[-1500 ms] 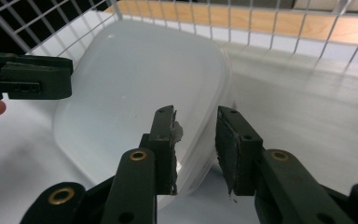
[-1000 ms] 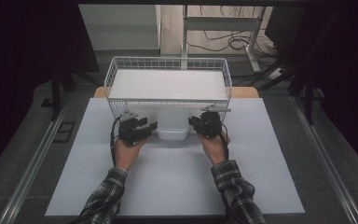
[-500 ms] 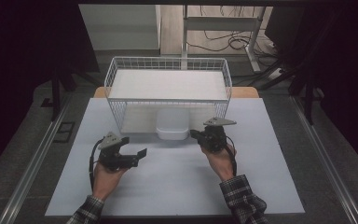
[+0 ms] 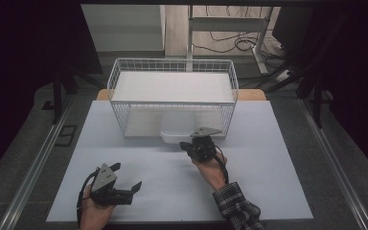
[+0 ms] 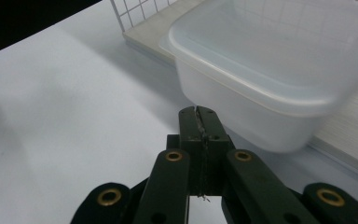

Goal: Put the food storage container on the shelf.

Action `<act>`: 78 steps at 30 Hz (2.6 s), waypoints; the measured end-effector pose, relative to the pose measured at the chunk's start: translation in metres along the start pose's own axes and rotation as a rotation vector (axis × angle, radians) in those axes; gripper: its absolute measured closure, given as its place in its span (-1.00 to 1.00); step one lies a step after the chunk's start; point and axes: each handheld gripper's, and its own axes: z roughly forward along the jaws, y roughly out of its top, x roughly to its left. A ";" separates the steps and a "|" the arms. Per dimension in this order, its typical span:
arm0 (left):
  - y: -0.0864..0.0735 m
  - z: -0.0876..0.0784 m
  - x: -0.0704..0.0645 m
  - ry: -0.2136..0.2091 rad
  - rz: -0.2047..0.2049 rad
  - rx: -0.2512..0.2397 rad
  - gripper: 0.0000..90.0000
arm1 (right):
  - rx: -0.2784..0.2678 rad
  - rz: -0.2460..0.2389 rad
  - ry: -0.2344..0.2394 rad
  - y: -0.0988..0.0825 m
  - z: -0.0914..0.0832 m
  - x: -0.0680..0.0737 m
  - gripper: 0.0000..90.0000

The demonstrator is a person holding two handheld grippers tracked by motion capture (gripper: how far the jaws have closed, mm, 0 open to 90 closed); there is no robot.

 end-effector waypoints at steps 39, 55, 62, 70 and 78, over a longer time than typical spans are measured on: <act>-0.003 0.005 0.005 -0.006 -0.019 -0.005 -0.97 | 0.042 0.014 -0.122 0.028 0.061 -0.035 0.98; -0.003 0.005 0.006 -0.009 -0.025 -0.003 -0.97 | 0.048 0.019 -0.110 0.032 0.065 -0.039 0.92; -0.003 0.005 0.006 -0.014 -0.031 -0.001 -0.97 | 0.029 0.040 -0.100 0.028 0.051 -0.036 0.26; -0.004 0.006 0.007 -0.034 -0.037 -0.002 -0.93 | 0.038 0.028 -0.062 0.026 0.034 -0.029 -0.25; -0.004 0.008 0.007 -0.050 -0.041 0.011 -0.89 | 0.026 -0.025 -0.044 0.025 0.018 -0.017 -0.57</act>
